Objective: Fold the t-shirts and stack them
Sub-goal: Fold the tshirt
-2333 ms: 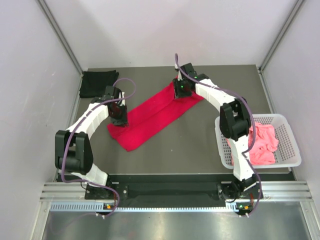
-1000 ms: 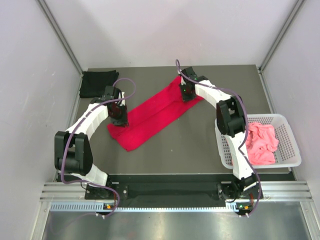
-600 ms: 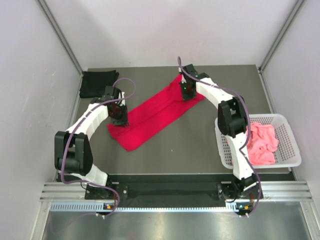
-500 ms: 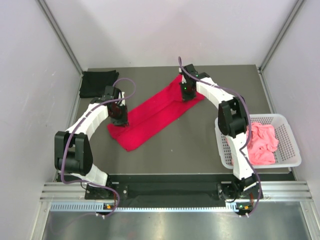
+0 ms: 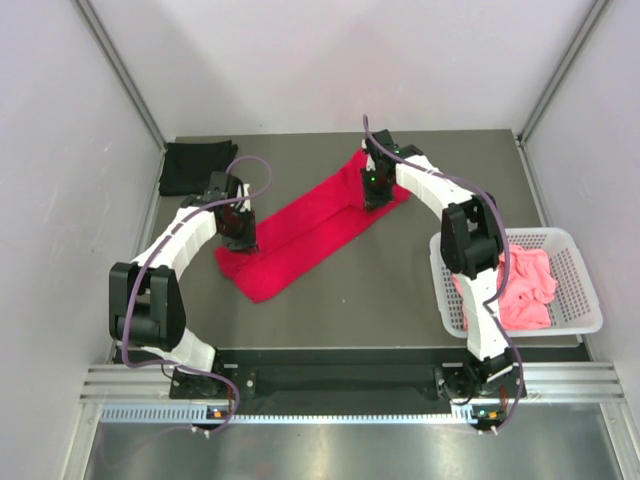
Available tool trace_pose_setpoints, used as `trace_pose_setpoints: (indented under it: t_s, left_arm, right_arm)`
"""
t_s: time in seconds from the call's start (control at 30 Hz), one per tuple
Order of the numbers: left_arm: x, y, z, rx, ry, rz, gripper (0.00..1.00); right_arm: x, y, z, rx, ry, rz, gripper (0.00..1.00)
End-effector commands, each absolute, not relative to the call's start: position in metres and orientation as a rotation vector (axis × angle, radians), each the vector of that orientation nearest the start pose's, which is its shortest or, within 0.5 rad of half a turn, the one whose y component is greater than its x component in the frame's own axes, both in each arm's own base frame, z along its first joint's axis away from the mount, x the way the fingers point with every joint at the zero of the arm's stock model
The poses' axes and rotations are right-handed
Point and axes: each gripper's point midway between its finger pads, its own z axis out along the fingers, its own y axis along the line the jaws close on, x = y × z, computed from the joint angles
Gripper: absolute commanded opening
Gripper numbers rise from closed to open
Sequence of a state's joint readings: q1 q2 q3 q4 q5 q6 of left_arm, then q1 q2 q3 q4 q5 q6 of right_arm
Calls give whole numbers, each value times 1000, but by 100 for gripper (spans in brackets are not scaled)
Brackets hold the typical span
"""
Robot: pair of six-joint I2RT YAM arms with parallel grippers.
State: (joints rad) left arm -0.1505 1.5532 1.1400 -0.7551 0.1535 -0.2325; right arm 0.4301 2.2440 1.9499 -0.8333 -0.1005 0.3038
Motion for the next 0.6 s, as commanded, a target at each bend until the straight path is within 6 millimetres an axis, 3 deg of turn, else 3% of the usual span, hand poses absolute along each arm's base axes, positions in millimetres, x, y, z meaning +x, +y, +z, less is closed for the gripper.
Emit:
trace_pose_setpoints:
  t_s: [0.0,0.13,0.27,0.37,0.4,0.57]
  left_arm:
    - [318,-88,102,-41,2696,-345,30]
    - [318,-88,102,-41,2696,-345,30]
    - [317,-87,103,-43,2696,-337,30]
    - [317,-87,103,-46,2696,-342,30]
    - [317,-88,103,-48,2698,-344,30]
    - [317,-84,105,-68,2695,-321,30]
  right_arm:
    - [443,245,92,-192,2700,402,17]
    - [455,246,94,-155,2675,433,31]
    - [484,238,115,-87,2566,441,42]
    - [518,231,131,-36,2428,469,42]
    - [541,226,145,-7,2328,490,42]
    - [597,225,176,73,2087,587,41]
